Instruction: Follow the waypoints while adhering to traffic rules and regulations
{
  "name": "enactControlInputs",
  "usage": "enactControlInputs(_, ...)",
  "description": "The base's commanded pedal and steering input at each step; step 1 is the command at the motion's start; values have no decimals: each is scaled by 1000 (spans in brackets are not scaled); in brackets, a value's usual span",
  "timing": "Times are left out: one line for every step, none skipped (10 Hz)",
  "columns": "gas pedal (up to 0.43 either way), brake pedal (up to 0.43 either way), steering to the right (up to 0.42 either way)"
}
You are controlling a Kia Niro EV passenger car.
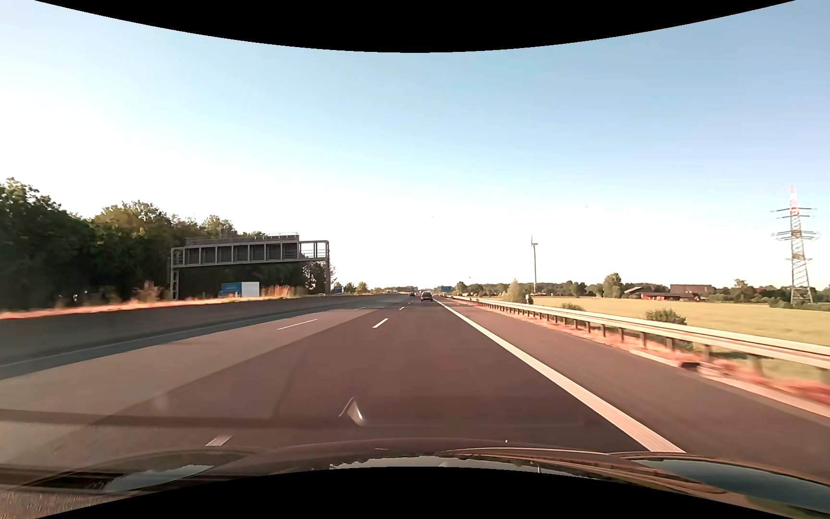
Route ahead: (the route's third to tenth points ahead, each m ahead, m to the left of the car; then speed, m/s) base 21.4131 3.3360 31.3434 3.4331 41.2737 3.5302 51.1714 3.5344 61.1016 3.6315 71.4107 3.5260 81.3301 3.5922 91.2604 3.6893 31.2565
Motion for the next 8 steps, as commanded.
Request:
enactControlInputs(0,0,-2)
enactControlInputs(0,0,-2)
enactControlInputs(0,0,-2)
enactControlInputs(0,0,-2)
enactControlInputs(0,0,-2)
enactControlInputs(0,0,-2)
enactControlInputs(0,0,-1)
enactControlInputs(0,0,-1)
